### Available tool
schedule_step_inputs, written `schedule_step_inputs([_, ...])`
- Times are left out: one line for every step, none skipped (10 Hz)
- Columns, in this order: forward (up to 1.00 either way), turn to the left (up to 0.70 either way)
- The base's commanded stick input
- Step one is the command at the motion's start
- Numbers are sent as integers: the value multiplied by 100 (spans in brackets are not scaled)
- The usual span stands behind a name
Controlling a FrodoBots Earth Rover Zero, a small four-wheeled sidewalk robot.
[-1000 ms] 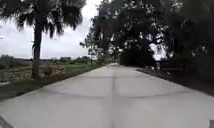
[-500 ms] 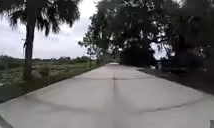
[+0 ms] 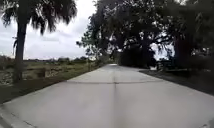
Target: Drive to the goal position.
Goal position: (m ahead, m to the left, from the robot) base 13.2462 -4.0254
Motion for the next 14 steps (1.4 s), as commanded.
schedule_step_inputs([85, -10])
schedule_step_inputs([85, -26])
schedule_step_inputs([85, -34])
schedule_step_inputs([85, -34])
schedule_step_inputs([85, -34])
schedule_step_inputs([85, -31])
schedule_step_inputs([85, 0])
schedule_step_inputs([85, 0])
schedule_step_inputs([85, 0])
schedule_step_inputs([85, 0])
schedule_step_inputs([85, 0])
schedule_step_inputs([85, 0])
schedule_step_inputs([85, 0])
schedule_step_inputs([85, 0])
